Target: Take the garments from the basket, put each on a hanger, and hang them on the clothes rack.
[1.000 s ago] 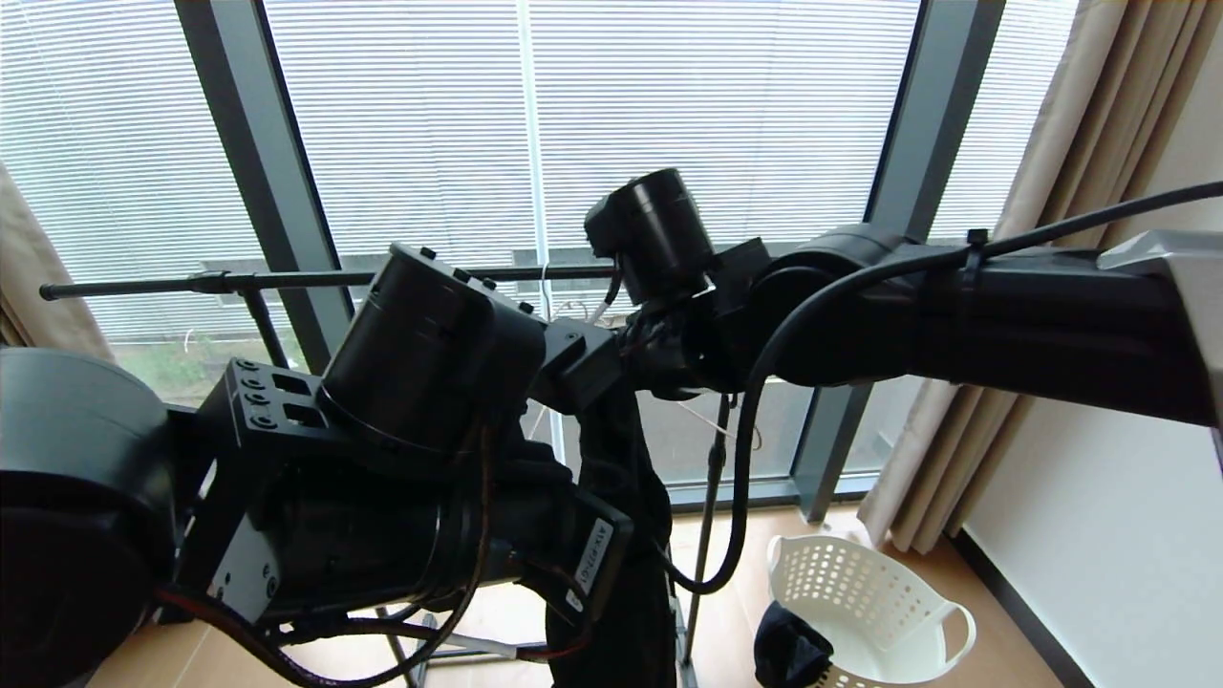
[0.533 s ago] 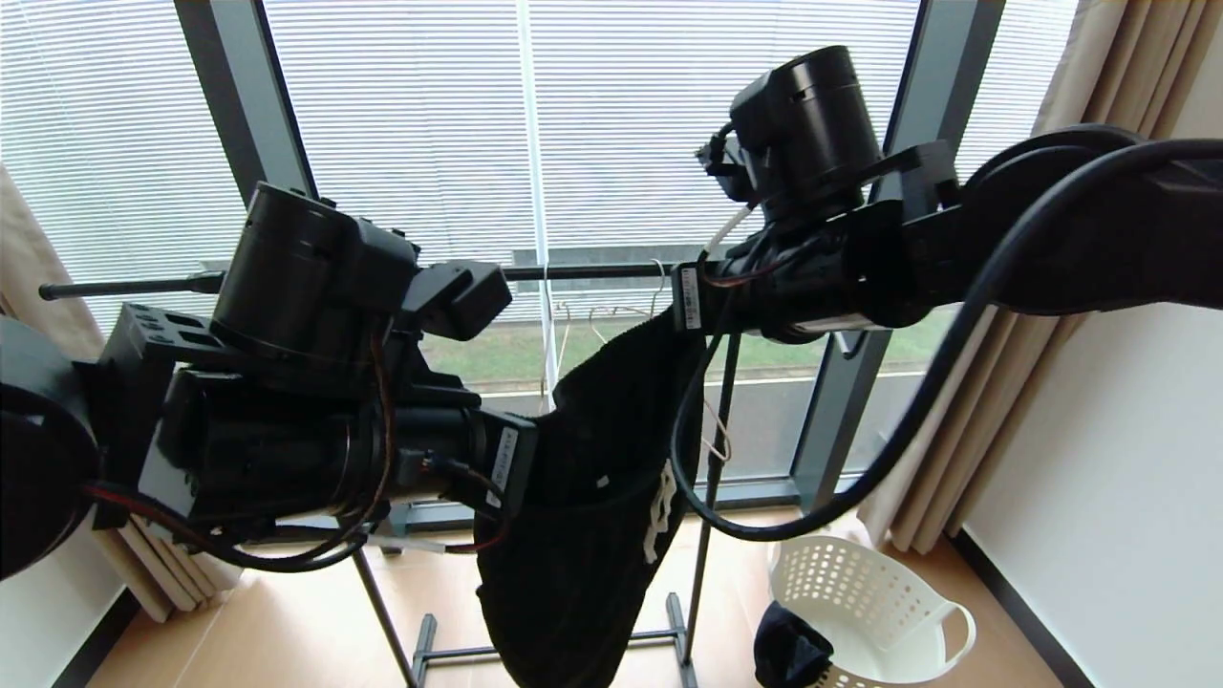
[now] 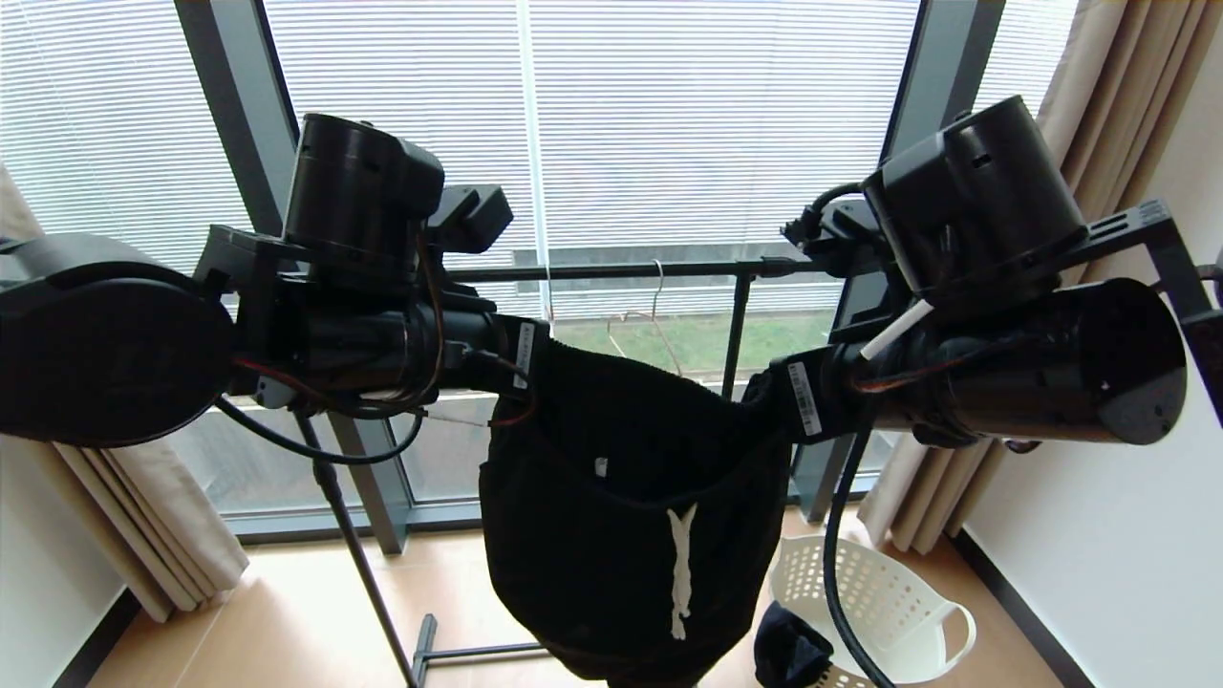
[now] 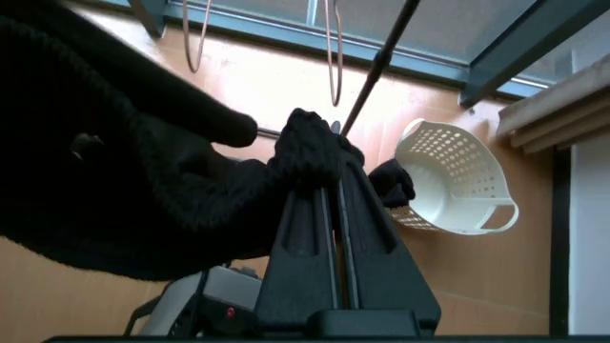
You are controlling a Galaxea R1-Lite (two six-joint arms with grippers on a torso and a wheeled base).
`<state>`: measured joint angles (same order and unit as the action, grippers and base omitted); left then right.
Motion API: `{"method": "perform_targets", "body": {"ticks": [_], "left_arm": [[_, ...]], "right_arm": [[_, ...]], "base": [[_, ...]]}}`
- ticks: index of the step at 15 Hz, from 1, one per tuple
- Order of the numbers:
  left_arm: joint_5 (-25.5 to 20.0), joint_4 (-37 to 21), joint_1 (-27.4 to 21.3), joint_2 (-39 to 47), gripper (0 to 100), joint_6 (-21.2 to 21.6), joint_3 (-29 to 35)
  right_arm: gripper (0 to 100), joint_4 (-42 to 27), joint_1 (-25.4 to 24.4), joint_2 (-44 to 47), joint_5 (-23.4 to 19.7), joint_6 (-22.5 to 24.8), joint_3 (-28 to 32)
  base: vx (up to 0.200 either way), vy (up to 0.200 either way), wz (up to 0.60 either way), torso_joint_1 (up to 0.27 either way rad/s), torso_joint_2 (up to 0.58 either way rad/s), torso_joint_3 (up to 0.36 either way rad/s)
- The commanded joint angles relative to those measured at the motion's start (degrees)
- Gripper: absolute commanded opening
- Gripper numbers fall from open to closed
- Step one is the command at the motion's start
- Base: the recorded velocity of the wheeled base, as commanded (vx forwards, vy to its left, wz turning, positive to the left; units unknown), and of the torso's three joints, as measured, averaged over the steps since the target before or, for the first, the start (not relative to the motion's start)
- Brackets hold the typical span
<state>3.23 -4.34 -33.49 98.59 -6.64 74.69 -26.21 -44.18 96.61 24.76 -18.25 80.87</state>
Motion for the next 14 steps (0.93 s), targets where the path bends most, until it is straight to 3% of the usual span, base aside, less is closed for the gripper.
{"method": "perform_targets", "body": {"ticks": [1, 5, 6, 8, 11, 14], "left_arm": [[0.11, -0.14, 0.0, 3.28, 0, -0.04, 3.36], [0.2, -0.23, 0.09, 3.72, 0, 0.14, 4.06], [0.29, -0.23, 0.0, 3.72, 0, 0.14, 4.15], [0.29, -0.14, -0.09, 3.72, 0, 0.14, 4.59], [0.46, -0.32, -0.53, 3.81, 0, 0.14, 7.4], [0.46, -0.41, -0.61, 3.9, 0, 0.14, 9.42]], "right_arm": [[0, 0.19, -0.82, -2.48, 0.03, -0.03, -4.06], [0, 0.28, -0.91, -2.92, 0.03, -0.3, -4.67], [100, 0.28, -0.91, -2.92, 0.03, -0.38, -4.93], [100, 0.19, -0.91, -3.01, -0.06, -0.21, -6.08], [100, 1.51, -1.0, -4.76, -0.33, 2.43, -13.64], [100, 11.36, -1.61, -7.05, -3.93, 9.46, -23.3]], "base": [[0.0, 0.0, 0.0, 0.0, 0.0, 0.0], [0.0, 0.0, 0.0, 0.0, 0.0, 0.0], [0.0, 0.0, 0.0, 0.0, 0.0, 0.0], [0.0, 0.0, 0.0, 0.0, 0.0, 0.0], [0.0, 0.0, 0.0, 0.0, 0.0, 0.0], [0.0, 0.0, 0.0, 0.0, 0.0, 0.0]]}}
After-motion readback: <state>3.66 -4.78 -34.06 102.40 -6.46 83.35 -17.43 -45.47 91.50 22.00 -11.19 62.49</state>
